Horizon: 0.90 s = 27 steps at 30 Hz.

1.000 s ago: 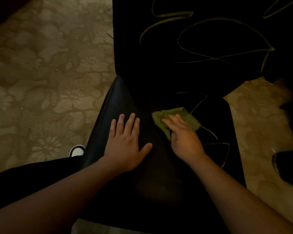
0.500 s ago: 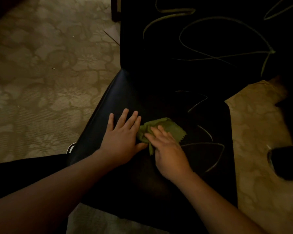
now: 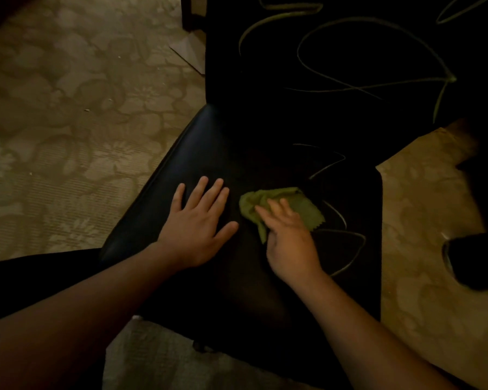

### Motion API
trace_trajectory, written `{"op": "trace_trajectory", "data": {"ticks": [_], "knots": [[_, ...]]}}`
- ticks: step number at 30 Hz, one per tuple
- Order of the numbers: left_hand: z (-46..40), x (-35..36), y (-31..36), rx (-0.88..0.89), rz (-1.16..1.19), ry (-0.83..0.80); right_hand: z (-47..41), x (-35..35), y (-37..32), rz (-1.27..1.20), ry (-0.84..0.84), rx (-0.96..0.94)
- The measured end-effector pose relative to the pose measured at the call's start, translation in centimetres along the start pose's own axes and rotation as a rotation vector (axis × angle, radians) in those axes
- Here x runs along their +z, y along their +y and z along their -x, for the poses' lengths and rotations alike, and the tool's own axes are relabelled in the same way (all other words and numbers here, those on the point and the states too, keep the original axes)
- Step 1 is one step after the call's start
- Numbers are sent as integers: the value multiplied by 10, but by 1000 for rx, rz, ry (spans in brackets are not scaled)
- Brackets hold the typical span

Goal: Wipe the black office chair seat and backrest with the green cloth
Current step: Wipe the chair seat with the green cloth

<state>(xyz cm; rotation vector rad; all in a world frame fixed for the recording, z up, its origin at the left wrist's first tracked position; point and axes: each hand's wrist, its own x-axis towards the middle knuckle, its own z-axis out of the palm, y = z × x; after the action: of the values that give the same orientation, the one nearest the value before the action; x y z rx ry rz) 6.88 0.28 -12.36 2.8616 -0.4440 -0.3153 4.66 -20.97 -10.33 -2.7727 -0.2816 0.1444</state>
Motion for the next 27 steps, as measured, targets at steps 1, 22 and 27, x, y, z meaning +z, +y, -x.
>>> {"op": "trace_trajectory", "data": {"ticks": [1,22,27], "knots": [[-2,-1,-2,15,-2,2,8,3,-8,-3,-29,-60],[32,15,25,-11,-28,13,53,-2,-13,2,-76,-113],[29,9,12,48,-3,49,52,-2,-2,17,-105,-142]]}}
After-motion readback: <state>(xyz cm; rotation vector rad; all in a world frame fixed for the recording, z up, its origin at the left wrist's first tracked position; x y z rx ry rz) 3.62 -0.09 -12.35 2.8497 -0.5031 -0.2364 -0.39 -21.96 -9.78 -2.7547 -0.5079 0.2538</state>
